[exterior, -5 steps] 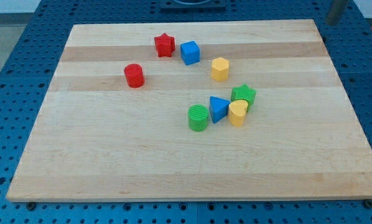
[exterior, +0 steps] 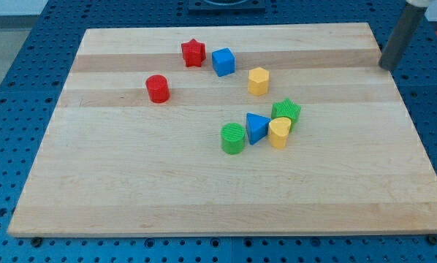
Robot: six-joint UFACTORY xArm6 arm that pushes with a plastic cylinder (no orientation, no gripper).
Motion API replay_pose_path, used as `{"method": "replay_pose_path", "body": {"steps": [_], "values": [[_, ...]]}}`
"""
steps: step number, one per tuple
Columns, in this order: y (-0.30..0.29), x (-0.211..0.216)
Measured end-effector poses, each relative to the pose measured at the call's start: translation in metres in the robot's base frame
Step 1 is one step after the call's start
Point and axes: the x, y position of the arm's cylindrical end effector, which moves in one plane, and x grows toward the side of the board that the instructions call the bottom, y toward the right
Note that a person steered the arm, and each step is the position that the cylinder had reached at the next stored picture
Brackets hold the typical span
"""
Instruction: Point your arm at the bottom right
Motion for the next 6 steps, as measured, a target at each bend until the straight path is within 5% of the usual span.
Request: {"method": "replay_pose_path", "body": {"steps": [3, 6], "values": [[-0.106, 0.131], [-0.221, 0.19]]}}
